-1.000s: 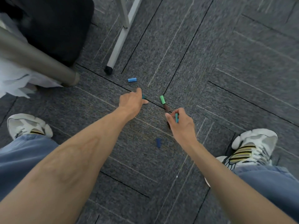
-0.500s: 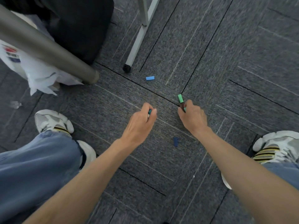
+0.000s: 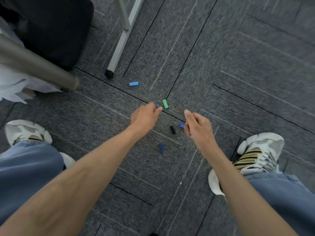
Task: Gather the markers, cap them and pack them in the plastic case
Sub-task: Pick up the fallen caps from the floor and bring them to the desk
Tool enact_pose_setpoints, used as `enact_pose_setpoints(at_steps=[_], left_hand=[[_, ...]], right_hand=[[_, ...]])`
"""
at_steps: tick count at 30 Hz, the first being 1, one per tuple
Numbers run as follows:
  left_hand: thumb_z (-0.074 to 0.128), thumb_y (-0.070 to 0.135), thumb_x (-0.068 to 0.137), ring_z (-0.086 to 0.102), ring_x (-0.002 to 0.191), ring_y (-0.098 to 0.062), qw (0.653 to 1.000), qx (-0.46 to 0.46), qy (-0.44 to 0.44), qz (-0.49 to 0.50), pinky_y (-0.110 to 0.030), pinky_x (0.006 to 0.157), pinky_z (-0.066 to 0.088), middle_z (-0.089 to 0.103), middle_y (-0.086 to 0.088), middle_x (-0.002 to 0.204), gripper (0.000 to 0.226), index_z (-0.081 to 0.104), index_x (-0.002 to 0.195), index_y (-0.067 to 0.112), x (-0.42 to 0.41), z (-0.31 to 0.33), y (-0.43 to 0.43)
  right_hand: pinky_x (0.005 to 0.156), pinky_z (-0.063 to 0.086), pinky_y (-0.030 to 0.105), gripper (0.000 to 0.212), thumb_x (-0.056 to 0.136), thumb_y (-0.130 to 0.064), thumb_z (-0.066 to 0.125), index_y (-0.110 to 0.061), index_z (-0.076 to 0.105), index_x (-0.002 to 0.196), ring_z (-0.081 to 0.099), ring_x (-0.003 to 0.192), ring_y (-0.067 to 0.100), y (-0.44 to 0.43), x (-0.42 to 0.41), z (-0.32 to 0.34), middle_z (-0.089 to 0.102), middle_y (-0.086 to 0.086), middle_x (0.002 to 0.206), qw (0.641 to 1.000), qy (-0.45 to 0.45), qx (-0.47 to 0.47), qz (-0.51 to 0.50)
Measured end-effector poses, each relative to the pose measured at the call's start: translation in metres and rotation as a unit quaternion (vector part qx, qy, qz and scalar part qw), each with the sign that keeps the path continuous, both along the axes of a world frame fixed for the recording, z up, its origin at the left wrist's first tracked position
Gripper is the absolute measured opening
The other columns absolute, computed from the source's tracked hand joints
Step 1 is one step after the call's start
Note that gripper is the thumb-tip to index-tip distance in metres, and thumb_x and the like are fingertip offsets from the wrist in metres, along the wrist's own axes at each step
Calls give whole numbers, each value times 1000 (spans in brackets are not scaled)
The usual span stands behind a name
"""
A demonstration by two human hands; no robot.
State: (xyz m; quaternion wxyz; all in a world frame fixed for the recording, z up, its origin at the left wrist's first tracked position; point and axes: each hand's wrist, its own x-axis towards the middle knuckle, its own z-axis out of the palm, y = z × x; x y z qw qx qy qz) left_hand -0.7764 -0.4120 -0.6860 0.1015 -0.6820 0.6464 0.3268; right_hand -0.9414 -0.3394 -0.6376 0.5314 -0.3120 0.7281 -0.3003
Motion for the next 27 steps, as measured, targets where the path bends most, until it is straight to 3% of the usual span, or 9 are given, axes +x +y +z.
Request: enact_pose_setpoints(at_steps=[2,5,10,13,18,22,27], left_hand=[[34,66,93,59,88,-30,999,-7,-45,-24,-37,68,41,63,-5,94,56,56,99,15,-14,-4,-13],[36,70,90,61,101,-34,994,-7,-101,-48,-38,70,38,65,-12,106,68,59,109,9,-33,-5,-26],[39,45,100,59,107,-34,991,13,-121,-61,-37,72,37,64,-14,114,45,51,118,5,-55,-7,-28],[36,37,100,57,94,-33,996,35,-74,-40,-36,71,37,61,-14,106,34,47,110,6,-52,-10,-24],[36,40,100,41,57,-21,994,35,98,25,-34,54,29,45,-2,64,35,42,74,16,-28,4,1],[36,46,101,39,54,-20,976,26,208,53,-34,55,31,41,-2,59,45,38,68,16,-6,25,30],[39,42,101,39,51,-23,965,-14,249,83,-41,52,34,44,-6,56,43,34,65,19,24,51,61]], right_hand=[[49,34,28,35,101,-26,50,-7,56,73,41,46,12,8,-10,-3,51,-2,50,999,-27,14,-18],[51,32,30,21,100,-22,52,-13,65,86,40,47,11,19,-24,-9,52,-5,53,999,-13,23,21],[53,32,27,21,102,-29,48,-18,62,89,37,49,8,32,-35,-20,47,-6,60,991,62,23,117],[61,34,31,23,103,-33,43,-20,56,89,44,59,11,31,-34,-31,51,-5,71,971,147,30,186],[71,46,41,23,105,-32,37,-16,47,117,58,84,28,26,-33,-38,58,3,106,919,293,7,263],[64,42,39,29,104,-36,40,-13,43,122,61,85,38,20,-25,-44,55,10,116,882,345,41,318],[62,41,39,32,102,-38,42,-10,41,116,60,83,40,18,-18,-54,55,15,113,862,357,40,357]])
